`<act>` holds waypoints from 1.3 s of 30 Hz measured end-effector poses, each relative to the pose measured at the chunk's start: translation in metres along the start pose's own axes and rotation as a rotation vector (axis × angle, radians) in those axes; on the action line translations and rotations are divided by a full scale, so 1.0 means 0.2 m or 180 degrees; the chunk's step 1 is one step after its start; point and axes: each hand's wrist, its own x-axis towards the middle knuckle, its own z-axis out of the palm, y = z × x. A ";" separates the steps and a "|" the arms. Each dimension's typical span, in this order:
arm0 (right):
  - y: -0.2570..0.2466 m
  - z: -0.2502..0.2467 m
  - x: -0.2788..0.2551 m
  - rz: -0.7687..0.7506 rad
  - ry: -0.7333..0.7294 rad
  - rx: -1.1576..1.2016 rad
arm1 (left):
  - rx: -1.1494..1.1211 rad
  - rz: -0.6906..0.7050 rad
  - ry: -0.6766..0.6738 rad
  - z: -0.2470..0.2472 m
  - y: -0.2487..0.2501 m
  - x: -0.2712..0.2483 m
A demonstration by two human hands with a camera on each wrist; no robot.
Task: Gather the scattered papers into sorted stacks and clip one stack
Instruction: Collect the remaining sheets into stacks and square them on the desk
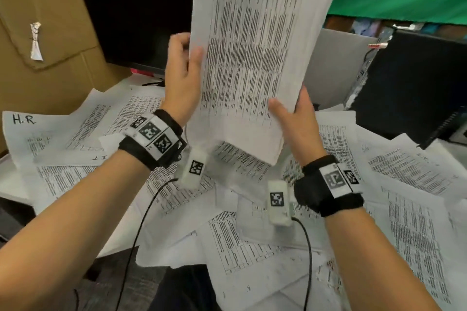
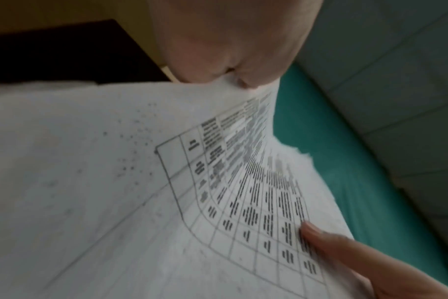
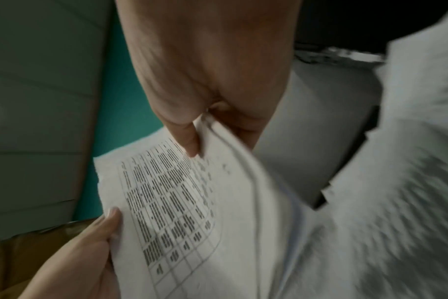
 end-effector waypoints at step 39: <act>0.30 0.20 -0.12 0.0591 -0.0093 -0.2244 | 0.0921 -0.3252 0.0906 -0.68 -0.36 -0.34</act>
